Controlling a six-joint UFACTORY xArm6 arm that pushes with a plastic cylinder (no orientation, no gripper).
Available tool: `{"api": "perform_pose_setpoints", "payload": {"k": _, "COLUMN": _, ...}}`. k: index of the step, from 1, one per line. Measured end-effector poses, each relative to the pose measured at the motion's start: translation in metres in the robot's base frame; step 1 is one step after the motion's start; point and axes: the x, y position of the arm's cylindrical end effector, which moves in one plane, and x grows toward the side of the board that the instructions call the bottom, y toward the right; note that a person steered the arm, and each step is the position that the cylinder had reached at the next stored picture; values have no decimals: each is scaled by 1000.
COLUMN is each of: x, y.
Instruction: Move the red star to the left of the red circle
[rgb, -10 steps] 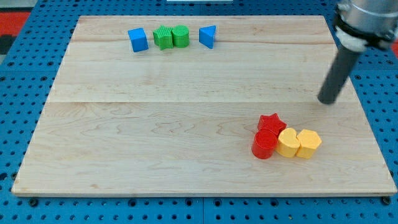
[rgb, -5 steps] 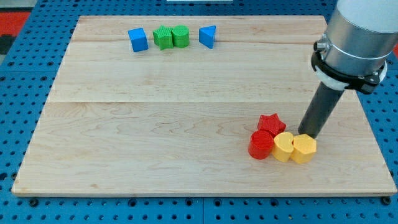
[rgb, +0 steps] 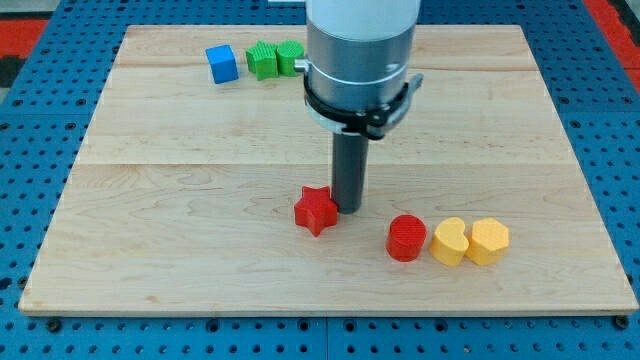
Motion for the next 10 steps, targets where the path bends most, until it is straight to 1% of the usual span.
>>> {"api": "perform_pose_setpoints", "payload": {"k": 1, "x": -19, "y": -24}}
{"api": "perform_pose_setpoints", "payload": {"k": 2, "x": -4, "y": -45}}
{"api": "perform_pose_setpoints", "payload": {"k": 3, "x": -2, "y": -73}}
{"api": "perform_pose_setpoints", "payload": {"k": 4, "x": 2, "y": -126}}
{"api": "perform_pose_setpoints", "payload": {"k": 5, "x": 17, "y": -110}}
{"api": "perform_pose_setpoints", "payload": {"k": 6, "x": 26, "y": -75}}
{"api": "perform_pose_setpoints", "payload": {"k": 8, "x": 44, "y": -29}}
{"api": "perform_pose_setpoints", "payload": {"k": 9, "x": 43, "y": -31}}
{"api": "perform_pose_setpoints", "payload": {"k": 10, "x": -18, "y": -82}}
